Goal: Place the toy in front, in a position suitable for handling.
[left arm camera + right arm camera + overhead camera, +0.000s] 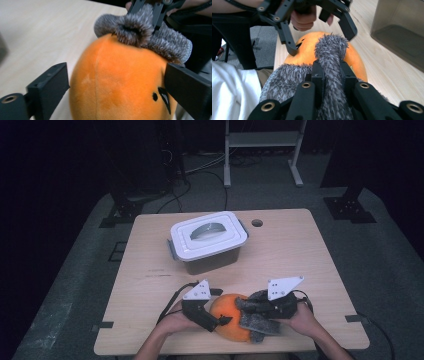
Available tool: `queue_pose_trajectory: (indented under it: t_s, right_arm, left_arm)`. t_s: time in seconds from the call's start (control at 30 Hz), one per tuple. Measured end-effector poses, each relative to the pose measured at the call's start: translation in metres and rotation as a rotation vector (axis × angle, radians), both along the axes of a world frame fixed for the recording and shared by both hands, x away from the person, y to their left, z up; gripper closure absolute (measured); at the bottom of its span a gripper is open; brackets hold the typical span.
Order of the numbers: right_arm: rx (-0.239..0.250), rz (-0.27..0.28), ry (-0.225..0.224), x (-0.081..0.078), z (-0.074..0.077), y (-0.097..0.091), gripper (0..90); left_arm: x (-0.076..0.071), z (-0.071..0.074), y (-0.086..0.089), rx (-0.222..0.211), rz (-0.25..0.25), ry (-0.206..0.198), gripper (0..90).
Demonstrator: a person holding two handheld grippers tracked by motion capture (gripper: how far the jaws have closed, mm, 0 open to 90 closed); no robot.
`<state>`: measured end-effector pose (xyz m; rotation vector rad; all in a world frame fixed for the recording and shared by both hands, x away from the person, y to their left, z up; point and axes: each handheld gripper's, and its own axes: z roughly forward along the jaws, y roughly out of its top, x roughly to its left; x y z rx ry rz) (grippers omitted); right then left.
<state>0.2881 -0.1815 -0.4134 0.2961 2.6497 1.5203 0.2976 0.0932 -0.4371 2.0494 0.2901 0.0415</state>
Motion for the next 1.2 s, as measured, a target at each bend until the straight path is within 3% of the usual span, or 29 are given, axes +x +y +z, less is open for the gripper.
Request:
queue_pose_trajectory:
  t_s: [0.07,0.17,0.2,0.33,0.4,0.5,0.57,0.67,0.8,0.83,0.9,0.97,1.03,1.2]
  right_arm:
    - [-0.009,-0.003,0.003,0.001,0.001,-0.002,77.5]
    - [0.001,-0.024,0.006,0.008,0.005,-0.007,77.6]
    - [0.004,-0.036,0.003,0.010,0.007,-0.008,77.6]
    - [0.043,-0.083,-0.006,0.025,0.019,-0.014,77.5]
    - [0.060,-0.108,-0.003,0.034,0.023,-0.016,77.5]
    - [0.048,-0.098,0.009,0.041,0.021,-0.011,77.3]
    - [0.036,-0.077,0.024,0.039,0.016,-0.005,77.3]
    - [0.035,-0.052,0.027,0.032,0.008,0.002,77.5]
    - [0.020,-0.010,-0.005,0.015,0.010,0.011,77.6]
    - [0.004,0.001,-0.018,0.011,0.013,0.014,77.6]
    - [-0.028,0.022,-0.048,0.006,0.016,0.020,77.5]
    - [-0.042,0.022,-0.065,0.005,0.017,0.021,77.4]
    - [-0.019,0.011,-0.055,0.008,0.018,0.015,77.5]
    - [0.030,-0.051,-0.005,0.014,0.009,-0.009,77.5]
  left_arm:
    - [-0.002,0.001,-0.002,0.027,0.002,-0.045,24.5]
    - [-0.005,0.004,-0.003,0.029,0.025,-0.123,36.3]
    - [-0.005,0.005,-0.004,0.013,0.031,-0.143,37.8]
    - [-0.008,0.008,-0.007,-0.047,0.052,-0.309,39.9]
    - [-0.008,0.008,-0.007,-0.071,0.065,-0.342,40.4]
    - [-0.005,0.004,-0.003,-0.062,0.069,-0.319,37.3]
    - [-0.003,0.004,0.000,-0.052,0.062,-0.279,28.8]
    - [-0.003,0.008,0.005,-0.034,0.040,-0.214,15.8]
    - [0.000,0.009,0.005,0.002,0.027,-0.116,9.2]
    - [-0.001,0.007,0.004,0.024,0.015,-0.116,9.4]
    - [-0.006,0.006,0.001,0.062,-0.008,-0.193,20.0]
    - [-0.009,0.006,0.002,0.076,-0.008,-0.224,29.5]
    - [-0.009,0.005,0.006,0.070,-0.013,-0.231,34.9]
    - [-0.005,0.001,0.013,0.053,-0.011,-0.206,36.0]
